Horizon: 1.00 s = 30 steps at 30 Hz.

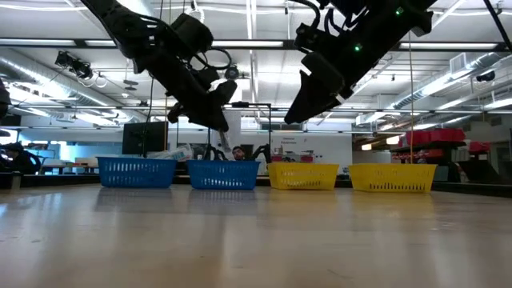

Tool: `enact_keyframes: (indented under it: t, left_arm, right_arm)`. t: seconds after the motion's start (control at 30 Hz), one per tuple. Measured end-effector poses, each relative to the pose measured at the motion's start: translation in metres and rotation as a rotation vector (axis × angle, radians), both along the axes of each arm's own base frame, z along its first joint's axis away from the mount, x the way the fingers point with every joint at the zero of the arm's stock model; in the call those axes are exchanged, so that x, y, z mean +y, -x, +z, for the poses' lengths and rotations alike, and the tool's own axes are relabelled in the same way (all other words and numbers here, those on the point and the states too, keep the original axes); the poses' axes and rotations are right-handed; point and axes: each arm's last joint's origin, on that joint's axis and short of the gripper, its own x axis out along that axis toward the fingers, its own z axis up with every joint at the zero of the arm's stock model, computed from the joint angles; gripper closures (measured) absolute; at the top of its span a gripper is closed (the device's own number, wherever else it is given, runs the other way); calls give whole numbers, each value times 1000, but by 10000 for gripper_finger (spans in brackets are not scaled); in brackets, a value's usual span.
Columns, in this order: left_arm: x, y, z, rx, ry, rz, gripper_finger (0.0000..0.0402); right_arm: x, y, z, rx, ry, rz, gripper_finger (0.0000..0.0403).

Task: Pick & Place Travel size toiletries
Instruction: Put the silver nail cutter into the right blue bin, then return to Home Position

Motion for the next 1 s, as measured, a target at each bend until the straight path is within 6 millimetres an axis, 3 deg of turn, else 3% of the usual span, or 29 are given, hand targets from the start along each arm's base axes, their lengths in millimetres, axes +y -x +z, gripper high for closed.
enact_keyframes:
  t: [0.3,0.6,1.0]
  left_arm:
    - [18,14,-11,151,46,-5,356]
    - [26,-9,-40,131,60,-24,345]
    - [24,-14,-35,163,10,-68,258]
  right_arm:
    - [0,0,0,-11,-16,-9,143]
    - [1,-4,4,-71,-41,-22,164]
    - [3,-1,0,-27,-98,22,138]
